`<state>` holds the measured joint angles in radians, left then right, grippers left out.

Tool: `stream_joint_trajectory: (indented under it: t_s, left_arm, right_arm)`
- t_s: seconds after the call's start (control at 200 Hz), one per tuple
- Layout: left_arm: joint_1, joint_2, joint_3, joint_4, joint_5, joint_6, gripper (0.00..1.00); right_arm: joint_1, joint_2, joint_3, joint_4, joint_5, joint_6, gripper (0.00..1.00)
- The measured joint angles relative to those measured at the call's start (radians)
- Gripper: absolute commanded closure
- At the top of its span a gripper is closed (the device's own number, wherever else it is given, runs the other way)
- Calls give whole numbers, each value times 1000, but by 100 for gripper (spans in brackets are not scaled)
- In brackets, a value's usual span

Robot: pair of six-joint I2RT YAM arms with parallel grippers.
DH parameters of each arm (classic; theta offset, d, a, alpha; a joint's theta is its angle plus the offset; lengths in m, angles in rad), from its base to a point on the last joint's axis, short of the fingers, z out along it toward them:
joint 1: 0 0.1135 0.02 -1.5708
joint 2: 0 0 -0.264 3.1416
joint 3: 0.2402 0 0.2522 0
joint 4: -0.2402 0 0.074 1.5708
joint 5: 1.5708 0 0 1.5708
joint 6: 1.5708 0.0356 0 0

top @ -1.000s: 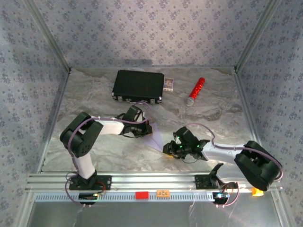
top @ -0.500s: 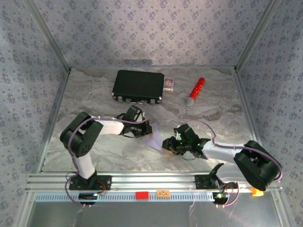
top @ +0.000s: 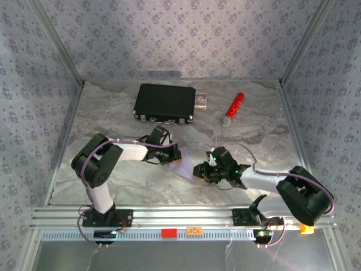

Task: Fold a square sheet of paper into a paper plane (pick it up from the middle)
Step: Turn over the paper at the center of the table.

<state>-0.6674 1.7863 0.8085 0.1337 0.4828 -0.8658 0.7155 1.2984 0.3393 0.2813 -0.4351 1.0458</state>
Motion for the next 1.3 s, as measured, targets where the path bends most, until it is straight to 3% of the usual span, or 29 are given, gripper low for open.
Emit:
stream_joint_trajectory:
  t_s: [0.57,0.725,0.85,0.989,1.299]
  left_arm:
    - [0,-9,-9,-1,0,-14,94]
    - [0,-37,-21,-3,0,-21,84]
    - [0,-91,-21,-5,0,-26,70]
    - [0,-174,-20,-11,-4,-22,62]
    - [0,-322,-19,-79,-93,4,59]
  right_arm:
    - [-5,22,0,8,-22,-21,93]
    - [-5,-5,0,3,-26,-30,96]
    - [-6,-65,0,-32,-17,-46,96]
    - [-6,-159,3,-128,22,-83,96]
    - [3,-404,119,-473,208,-204,95]
